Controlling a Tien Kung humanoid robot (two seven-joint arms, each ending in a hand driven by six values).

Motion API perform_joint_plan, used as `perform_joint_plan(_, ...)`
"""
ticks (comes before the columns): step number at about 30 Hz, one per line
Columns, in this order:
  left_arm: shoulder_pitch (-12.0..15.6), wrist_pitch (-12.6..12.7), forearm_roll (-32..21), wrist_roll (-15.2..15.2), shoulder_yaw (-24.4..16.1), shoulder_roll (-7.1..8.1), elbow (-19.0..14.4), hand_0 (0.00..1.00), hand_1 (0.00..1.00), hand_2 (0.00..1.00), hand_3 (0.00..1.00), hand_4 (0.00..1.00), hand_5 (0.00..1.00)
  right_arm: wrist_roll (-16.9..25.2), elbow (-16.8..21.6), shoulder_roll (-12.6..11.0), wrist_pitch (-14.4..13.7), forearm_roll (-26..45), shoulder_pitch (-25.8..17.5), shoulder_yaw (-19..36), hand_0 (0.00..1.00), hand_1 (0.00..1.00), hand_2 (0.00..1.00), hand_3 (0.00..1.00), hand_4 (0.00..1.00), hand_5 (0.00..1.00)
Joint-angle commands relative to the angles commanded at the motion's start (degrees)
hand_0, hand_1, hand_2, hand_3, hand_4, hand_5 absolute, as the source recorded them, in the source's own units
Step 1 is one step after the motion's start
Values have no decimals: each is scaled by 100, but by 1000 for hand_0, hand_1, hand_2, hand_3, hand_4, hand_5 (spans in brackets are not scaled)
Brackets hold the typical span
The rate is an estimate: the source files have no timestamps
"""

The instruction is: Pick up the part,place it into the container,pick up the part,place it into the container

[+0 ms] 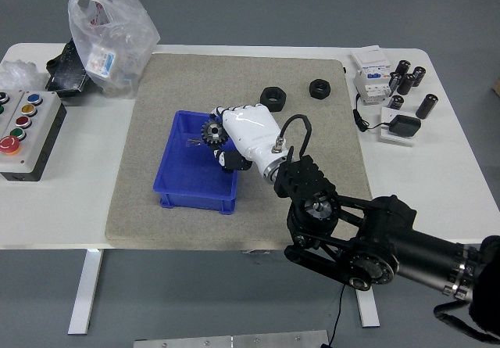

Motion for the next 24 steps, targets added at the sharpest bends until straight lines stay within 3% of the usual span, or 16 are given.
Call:
perform_joint_plan(1,2,0,2,2,-3,0,0,613,603,604,614,480,595,-4,-1,2,10,-18,0,-11,571,798,837,800,471,203)
perform_joint_plan(2,3,0,9,7,-8,0,0,614,602,603,614,482,595,-9,0,4,16,-41,-1,-13,622,835,876,857,545,226)
perform_joint_plan(13,-13,1,-27,-17,34,4,0,614,603,603,614,482,593,28,20,-9,-67,-19,-73,86,625,843,884,871,575,247)
perform_joint_plan(17,-10,-3,15,-10,-1,0,0,614,603,602,613,485,586,203,191,-127,-401,180,-249,551,594,826,872,866,588,255)
perform_joint_plan(19,-9,-4,23,-14,-9,-2,0,614,603,602,613,485,586,419,310,-239,-646,429,-443,889,594,826,872,866,588,255)
perform_joint_plan(20,-8,-4,27,-15,-13,-4,0,614,603,602,611,483,577,516,352,-281,-750,540,-527,1037,563,774,813,818,595,252)
perform_joint_plan(24,21,3,58,-22,-63,-29,0,614,603,602,611,483,577,1147,565,-465,-1239,1224,-1043,1857,563,774,813,818,595,252)
